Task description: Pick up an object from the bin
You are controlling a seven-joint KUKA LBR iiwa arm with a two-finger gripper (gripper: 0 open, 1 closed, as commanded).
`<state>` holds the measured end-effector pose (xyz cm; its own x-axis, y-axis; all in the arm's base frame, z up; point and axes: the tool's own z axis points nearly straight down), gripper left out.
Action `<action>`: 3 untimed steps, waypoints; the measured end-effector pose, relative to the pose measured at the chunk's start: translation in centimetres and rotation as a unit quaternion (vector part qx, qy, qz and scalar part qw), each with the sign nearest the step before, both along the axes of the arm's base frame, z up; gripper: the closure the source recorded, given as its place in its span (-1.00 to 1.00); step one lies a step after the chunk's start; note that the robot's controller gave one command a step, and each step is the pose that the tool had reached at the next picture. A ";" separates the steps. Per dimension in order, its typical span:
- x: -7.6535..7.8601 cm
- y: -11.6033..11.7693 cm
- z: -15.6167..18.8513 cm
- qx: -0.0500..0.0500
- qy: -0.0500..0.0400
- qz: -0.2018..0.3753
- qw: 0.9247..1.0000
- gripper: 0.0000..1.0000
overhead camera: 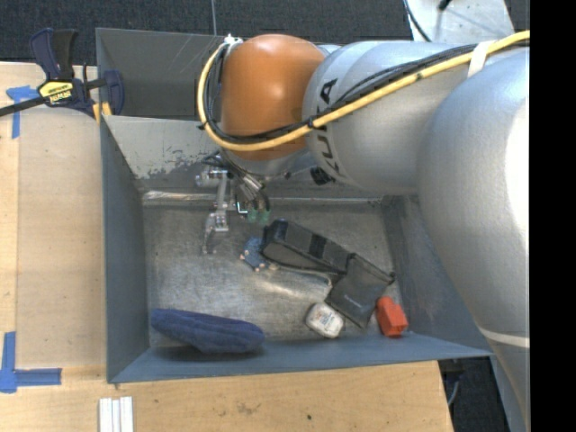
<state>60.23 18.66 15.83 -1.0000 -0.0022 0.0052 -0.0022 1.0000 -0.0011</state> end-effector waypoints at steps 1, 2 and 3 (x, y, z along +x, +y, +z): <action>2.4 -5.3 -8.4 0.005 -0.007 0.289 0.957 -1.00; 2.4 -11.3 -5.7 0.002 -0.006 0.469 0.883 -1.00; 2.5 -19.7 -5.8 0.003 -0.002 0.517 0.856 -1.00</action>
Offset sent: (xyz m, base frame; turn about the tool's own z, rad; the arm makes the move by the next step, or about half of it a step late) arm 0.0215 -0.0576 -0.0883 -0.5883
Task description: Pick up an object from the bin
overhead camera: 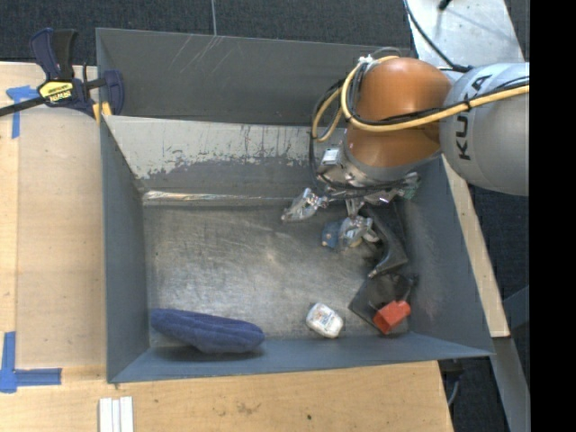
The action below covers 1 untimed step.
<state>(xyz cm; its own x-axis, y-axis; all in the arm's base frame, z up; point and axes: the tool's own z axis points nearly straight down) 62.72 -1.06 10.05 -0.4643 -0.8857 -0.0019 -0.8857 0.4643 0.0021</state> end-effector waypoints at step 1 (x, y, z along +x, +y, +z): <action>-0.5 -5.8 -2.5 0.003 0.001 0.091 0.996 -1.00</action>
Offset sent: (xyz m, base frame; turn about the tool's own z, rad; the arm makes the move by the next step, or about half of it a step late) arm -0.0066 -0.0773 -0.0305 -0.1841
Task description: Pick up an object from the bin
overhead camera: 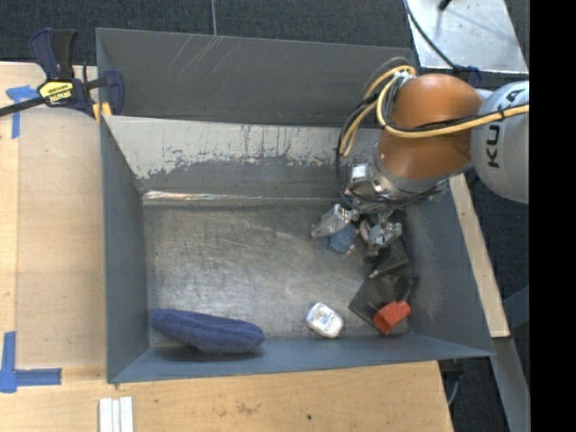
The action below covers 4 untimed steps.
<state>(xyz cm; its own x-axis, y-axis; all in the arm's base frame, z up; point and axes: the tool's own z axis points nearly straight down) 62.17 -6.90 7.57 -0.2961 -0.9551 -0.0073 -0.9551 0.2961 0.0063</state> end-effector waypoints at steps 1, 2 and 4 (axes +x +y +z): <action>0.0 0.2 0.0 -0.003 0.000 0.000 1.000 -1.00; 0.2 0.1 0.2 -0.002 -0.002 -0.001 1.000 1.00; 0.5 0.2 10.5 -0.004 -0.007 -0.003 1.000 1.00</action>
Offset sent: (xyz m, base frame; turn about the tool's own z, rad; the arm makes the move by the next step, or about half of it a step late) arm 0.0000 0.0000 0.0000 0.0000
